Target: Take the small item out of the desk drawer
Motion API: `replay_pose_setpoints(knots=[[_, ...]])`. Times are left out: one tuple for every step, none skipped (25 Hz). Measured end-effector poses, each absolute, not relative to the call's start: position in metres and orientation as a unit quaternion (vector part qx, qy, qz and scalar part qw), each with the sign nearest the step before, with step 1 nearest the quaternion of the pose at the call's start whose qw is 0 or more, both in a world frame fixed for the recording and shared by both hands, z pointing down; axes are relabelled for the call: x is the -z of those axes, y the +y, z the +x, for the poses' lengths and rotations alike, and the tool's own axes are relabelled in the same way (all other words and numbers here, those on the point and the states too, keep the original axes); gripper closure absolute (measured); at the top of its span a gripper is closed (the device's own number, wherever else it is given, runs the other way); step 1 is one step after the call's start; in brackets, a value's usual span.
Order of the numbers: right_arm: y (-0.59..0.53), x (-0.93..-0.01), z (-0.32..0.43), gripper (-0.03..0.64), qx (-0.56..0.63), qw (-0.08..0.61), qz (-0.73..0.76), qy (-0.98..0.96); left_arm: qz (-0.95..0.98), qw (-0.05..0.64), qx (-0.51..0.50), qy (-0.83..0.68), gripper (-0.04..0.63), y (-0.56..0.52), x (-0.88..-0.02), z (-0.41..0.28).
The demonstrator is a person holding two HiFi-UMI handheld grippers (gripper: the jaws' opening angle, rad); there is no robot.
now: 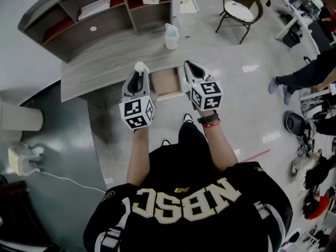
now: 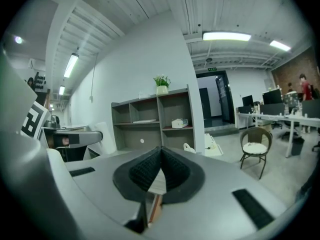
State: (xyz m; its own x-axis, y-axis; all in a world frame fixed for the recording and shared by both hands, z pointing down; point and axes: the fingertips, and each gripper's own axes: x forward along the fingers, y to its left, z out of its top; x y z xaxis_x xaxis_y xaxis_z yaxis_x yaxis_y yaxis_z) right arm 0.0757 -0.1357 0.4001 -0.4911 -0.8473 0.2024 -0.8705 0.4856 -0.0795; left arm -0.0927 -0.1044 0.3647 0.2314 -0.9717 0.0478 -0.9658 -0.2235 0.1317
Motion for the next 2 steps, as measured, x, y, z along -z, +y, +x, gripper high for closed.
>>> replay_pose_setpoints(knots=[[-0.1402, -0.4020, 0.0730, 0.611, -0.087, 0.070, 0.493, -0.863, 0.781, 0.066, 0.023, -0.621, 0.503, -0.1070, -0.3648, -0.0946], [-0.1449, -0.4039, 0.0702, 0.611, -0.088, 0.071, 0.487, -0.866, 0.780, 0.065, 0.024, -0.623, 0.503, -0.1096, -0.3648, -0.0967]])
